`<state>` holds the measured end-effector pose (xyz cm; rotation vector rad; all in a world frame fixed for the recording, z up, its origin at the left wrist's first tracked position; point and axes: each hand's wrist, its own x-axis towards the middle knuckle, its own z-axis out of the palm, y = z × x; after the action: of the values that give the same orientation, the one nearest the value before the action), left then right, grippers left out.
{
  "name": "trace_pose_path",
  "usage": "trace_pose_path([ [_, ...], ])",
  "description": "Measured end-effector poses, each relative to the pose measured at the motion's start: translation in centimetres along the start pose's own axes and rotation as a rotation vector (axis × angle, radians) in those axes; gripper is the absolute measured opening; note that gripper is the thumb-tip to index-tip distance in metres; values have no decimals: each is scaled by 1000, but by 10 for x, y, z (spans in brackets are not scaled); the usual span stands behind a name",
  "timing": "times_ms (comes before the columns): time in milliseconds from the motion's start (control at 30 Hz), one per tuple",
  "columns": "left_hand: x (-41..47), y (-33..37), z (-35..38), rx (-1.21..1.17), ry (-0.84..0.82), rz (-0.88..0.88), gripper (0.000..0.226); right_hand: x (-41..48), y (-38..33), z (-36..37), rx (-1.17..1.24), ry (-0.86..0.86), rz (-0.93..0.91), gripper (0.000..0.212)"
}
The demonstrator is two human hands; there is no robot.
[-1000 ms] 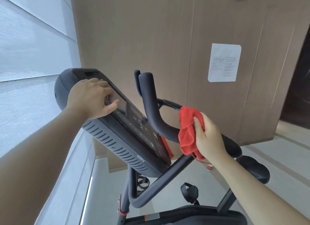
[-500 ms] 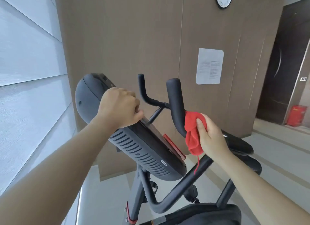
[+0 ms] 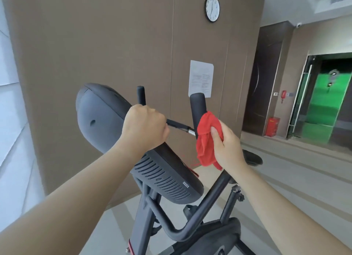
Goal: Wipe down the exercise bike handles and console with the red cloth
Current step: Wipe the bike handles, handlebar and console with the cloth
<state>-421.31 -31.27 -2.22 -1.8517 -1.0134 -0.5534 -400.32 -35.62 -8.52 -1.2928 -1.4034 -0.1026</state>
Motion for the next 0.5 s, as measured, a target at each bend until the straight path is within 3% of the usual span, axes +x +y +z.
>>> trace_pose_path([
  [167, -3, -3, -3, 15, -21, 8, 40, 22, -52, -11, -36, 164, -140, 42],
  [333, -4, -10, -9, 33, -39, -44, 46, 35, -60, 13, -353, 51, -296, 49],
  [500, -5, -9, -7, 21, -8, -12, 51, 5, -30, 21, -399, 26, -268, 53],
])
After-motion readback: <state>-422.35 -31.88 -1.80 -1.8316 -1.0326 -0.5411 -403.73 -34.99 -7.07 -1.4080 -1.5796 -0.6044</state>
